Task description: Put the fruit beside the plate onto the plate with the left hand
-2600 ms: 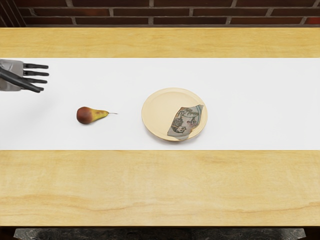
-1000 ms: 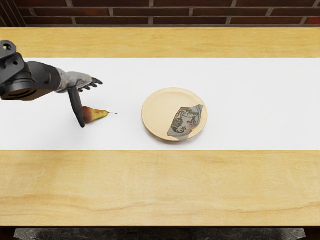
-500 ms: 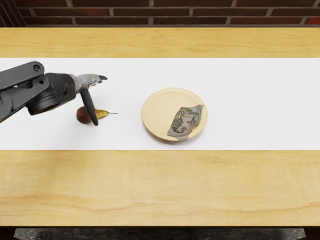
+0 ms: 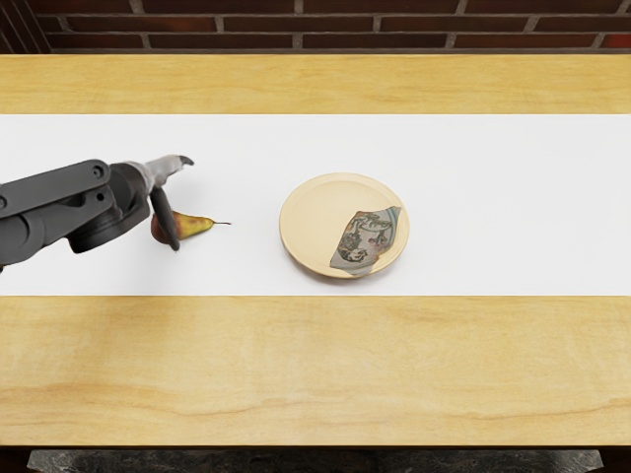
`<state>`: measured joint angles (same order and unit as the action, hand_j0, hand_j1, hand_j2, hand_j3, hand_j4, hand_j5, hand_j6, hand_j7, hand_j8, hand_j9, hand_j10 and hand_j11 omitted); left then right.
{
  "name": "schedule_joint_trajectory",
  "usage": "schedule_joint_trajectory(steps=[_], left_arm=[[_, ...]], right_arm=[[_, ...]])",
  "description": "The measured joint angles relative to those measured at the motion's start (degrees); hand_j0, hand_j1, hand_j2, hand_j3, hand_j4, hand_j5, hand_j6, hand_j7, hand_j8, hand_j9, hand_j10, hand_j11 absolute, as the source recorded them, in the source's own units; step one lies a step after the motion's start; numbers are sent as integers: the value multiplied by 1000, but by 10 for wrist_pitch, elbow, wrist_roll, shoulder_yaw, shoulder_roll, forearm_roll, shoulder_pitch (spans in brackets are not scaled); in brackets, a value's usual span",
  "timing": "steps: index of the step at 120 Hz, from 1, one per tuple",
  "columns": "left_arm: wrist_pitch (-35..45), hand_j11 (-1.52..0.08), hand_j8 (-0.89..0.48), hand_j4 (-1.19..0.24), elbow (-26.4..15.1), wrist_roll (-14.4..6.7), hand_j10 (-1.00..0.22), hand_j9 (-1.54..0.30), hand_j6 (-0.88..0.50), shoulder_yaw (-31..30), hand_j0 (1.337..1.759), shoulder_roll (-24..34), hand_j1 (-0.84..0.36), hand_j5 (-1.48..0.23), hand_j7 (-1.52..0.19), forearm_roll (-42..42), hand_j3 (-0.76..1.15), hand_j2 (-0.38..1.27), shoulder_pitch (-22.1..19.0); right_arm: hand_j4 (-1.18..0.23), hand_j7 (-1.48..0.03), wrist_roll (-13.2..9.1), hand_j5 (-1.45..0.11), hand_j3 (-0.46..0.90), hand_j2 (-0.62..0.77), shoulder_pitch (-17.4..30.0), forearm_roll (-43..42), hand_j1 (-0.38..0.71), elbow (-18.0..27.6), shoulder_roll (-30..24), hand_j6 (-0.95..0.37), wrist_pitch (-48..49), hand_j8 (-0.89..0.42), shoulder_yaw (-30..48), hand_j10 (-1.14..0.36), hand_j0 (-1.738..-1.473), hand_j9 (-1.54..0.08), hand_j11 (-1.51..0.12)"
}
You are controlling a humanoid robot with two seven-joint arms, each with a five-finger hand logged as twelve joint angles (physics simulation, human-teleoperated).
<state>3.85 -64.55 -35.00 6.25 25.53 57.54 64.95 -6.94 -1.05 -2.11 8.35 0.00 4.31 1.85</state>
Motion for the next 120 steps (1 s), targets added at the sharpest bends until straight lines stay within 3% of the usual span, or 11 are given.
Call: schedule_joint_trajectory(steps=[93,120], left_arm=[[38,-658,-502,-500,1,0,-503,-659,-501,-9,1657,-10,-221,-662,-660,16,0,91,-17],[36,-835,-438,-627,1,0,-626,-837,-469,-9,1653,-11,-270,-834,-836,14,0,210,-17]], right_arm=[[0,0,0,0,0,0,0,0,-349,0,0,0,0,0,0,0,-1658,0,0],[0,0,0,0,0,0,0,0,-349,0,0,0,0,0,0,0,-1658,0,0]])
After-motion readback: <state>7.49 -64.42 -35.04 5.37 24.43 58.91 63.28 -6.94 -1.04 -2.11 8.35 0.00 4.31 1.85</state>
